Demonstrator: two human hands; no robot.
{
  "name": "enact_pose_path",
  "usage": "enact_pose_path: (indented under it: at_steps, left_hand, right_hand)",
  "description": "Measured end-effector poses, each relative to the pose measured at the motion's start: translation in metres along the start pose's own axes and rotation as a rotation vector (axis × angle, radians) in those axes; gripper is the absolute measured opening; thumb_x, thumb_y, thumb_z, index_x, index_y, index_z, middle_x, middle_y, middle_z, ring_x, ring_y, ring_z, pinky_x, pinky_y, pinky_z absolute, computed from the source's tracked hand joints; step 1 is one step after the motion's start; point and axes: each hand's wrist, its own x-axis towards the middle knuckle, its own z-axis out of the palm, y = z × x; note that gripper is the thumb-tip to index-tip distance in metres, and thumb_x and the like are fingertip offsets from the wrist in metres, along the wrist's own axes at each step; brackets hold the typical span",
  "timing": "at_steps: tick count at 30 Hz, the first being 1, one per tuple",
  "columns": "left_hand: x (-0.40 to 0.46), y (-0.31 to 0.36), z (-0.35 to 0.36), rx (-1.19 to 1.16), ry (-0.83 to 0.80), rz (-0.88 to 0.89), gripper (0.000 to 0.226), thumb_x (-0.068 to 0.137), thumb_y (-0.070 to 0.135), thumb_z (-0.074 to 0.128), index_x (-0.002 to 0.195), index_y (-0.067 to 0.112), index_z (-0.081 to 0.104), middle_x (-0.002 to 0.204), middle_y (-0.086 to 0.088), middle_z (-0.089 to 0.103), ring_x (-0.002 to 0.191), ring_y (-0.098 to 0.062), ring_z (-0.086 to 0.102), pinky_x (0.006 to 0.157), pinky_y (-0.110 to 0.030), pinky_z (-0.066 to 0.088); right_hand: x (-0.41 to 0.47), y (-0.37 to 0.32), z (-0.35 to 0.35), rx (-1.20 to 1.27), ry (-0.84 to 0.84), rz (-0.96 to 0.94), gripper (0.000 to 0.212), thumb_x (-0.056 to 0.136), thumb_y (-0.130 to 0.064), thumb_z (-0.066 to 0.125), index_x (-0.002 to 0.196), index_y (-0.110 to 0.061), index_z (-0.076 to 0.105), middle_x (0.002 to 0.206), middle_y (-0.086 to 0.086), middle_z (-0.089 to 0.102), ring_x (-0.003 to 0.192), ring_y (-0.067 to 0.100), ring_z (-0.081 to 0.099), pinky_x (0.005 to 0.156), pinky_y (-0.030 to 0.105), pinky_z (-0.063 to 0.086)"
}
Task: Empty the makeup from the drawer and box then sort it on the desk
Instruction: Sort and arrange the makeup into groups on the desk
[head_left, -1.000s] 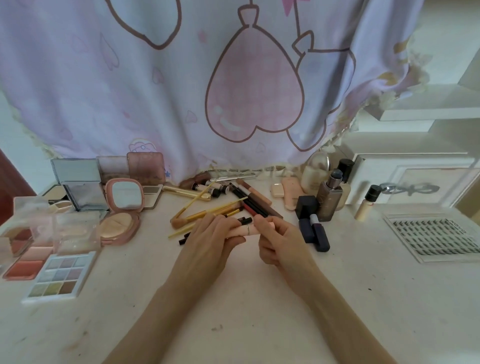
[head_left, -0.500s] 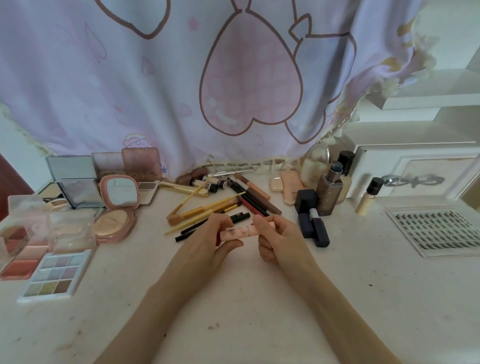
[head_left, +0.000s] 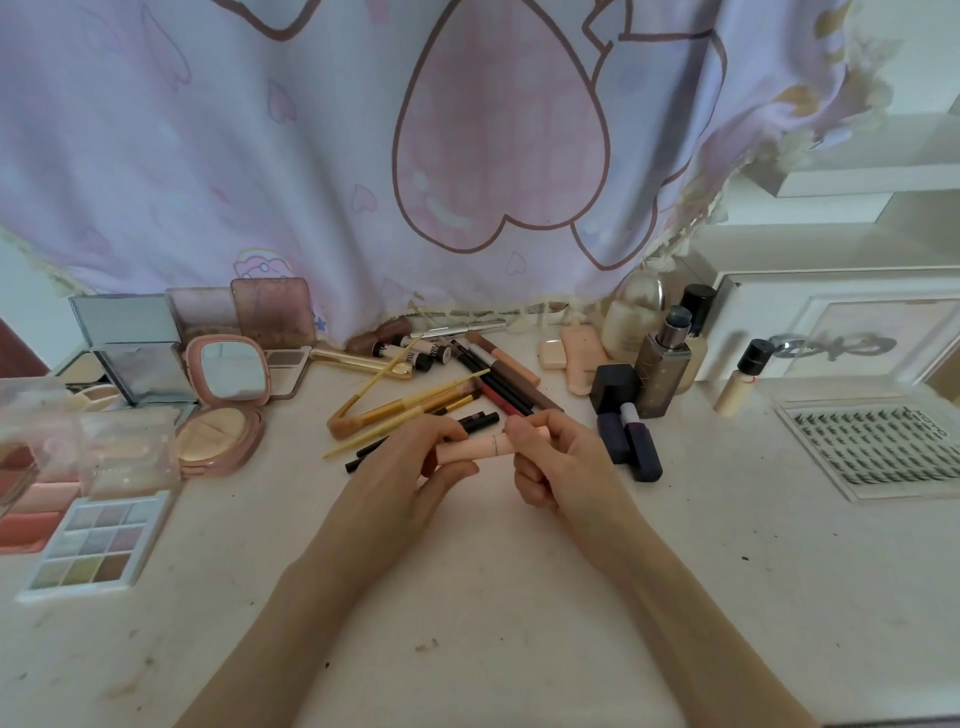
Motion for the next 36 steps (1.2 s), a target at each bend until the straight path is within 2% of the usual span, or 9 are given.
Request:
enact_pose_path:
  at_steps: [3, 8, 12, 16, 20, 25, 29, 33, 36]
  left_hand:
    - [0.002, 0.0, 0.001, -0.067, 0.042, -0.021, 0.007, 0.087, 0.048, 0.036, 0.088, 0.043, 0.04, 0.07, 0.015, 0.048, 0.065, -0.002, 0.048, 0.057, -0.009, 0.036]
    - [0.002, -0.003, -0.002, -0.055, 0.077, -0.072, 0.022, 0.085, 0.048, 0.025, 0.072, 0.037, 0.039, 0.063, 0.009, 0.044, 0.069, -0.007, 0.047, 0.057, -0.013, 0.035]
    - [0.001, -0.006, -0.001, -0.033, 0.039, -0.046, 0.021, 0.085, 0.046, 0.026, 0.07, 0.037, 0.039, 0.063, 0.009, 0.044, 0.068, -0.004, 0.046, 0.058, -0.015, 0.033]
    - [0.001, -0.008, 0.002, -0.008, 0.028, -0.051, 0.024, 0.085, 0.046, 0.026, 0.067, 0.035, 0.037, 0.06, 0.011, 0.04, 0.064, -0.002, 0.044, 0.058, -0.016, 0.032]
    - [0.001, -0.005, 0.001, -0.05, 0.065, -0.033, 0.024, 0.086, 0.041, 0.028, 0.064, 0.036, 0.034, 0.056, 0.013, 0.037, 0.06, 0.003, 0.043, 0.056, -0.013, 0.031]
    - [0.002, -0.007, 0.001, -0.067, 0.074, -0.062, 0.028, 0.084, 0.044, 0.026, 0.06, 0.031, 0.035, 0.055, 0.012, 0.038, 0.058, 0.002, 0.044, 0.054, -0.013, 0.031]
    - [0.0, -0.006, -0.001, -0.09, 0.087, -0.097, 0.026, 0.082, 0.045, 0.027, 0.059, 0.033, 0.034, 0.051, 0.012, 0.038, 0.056, 0.003, 0.045, 0.053, -0.011, 0.031]
    - [0.0, 0.002, -0.003, -0.084, 0.065, -0.096, 0.031, 0.087, 0.041, 0.034, 0.059, 0.029, 0.038, 0.053, 0.01, 0.04, 0.056, 0.0, 0.046, 0.054, -0.013, 0.033]
    - [0.001, 0.006, -0.005, -0.103, 0.063, -0.157, 0.036, 0.096, 0.022, 0.043, 0.061, 0.026, 0.044, 0.056, 0.008, 0.044, 0.058, -0.003, 0.047, 0.056, -0.013, 0.034]
  right_hand:
    - [0.0, 0.003, 0.003, -0.086, -0.042, -0.051, 0.011, 0.094, -0.015, 0.05, 0.087, -0.007, 0.051, 0.053, -0.002, 0.043, 0.043, 0.007, 0.036, 0.042, 0.016, 0.033]
    - [-0.001, 0.009, 0.003, -0.44, -0.069, -0.246, 0.012, 0.092, -0.015, 0.055, 0.085, -0.024, 0.051, 0.071, -0.01, 0.057, 0.06, -0.001, 0.055, 0.06, 0.016, 0.045]
    - [-0.004, 0.015, 0.008, -0.766, -0.17, -0.383, 0.01, 0.091, -0.024, 0.056, 0.101, -0.025, 0.055, 0.083, -0.02, 0.051, 0.073, -0.006, 0.05, 0.068, 0.009, 0.042]
    - [-0.005, 0.019, 0.011, -1.009, -0.173, -0.411, 0.025, 0.098, -0.029, 0.042, 0.118, -0.019, 0.051, 0.096, -0.012, 0.047, 0.082, 0.003, 0.042, 0.07, 0.012, 0.033]
    - [-0.009, 0.019, 0.015, -1.05, -0.193, -0.466, 0.022, 0.098, -0.031, 0.04, 0.112, -0.018, 0.051, 0.088, -0.008, 0.05, 0.068, 0.001, 0.041, 0.062, 0.013, 0.033]
    - [-0.009, 0.019, 0.015, -1.03, -0.207, -0.474, 0.026, 0.098, -0.03, 0.043, 0.114, -0.013, 0.053, 0.093, 0.002, 0.063, 0.073, 0.01, 0.05, 0.069, 0.024, 0.042]
    - [-0.009, 0.019, 0.014, -1.043, -0.179, -0.519, 0.033, 0.097, -0.033, 0.045, 0.124, -0.016, 0.054, 0.097, 0.001, 0.067, 0.072, 0.006, 0.051, 0.064, 0.01, 0.035]
    - [-0.012, 0.013, 0.012, -1.066, -0.181, -0.434, 0.038, 0.095, -0.042, 0.046, 0.127, -0.022, 0.048, 0.076, -0.016, 0.051, 0.061, -0.002, 0.042, 0.056, 0.013, 0.031]
    - [-0.019, 0.008, 0.001, -1.054, -0.137, -0.314, 0.043, 0.09, -0.048, 0.05, 0.127, -0.028, 0.04, 0.065, -0.015, 0.041, 0.058, 0.0, 0.04, 0.053, 0.017, 0.028]
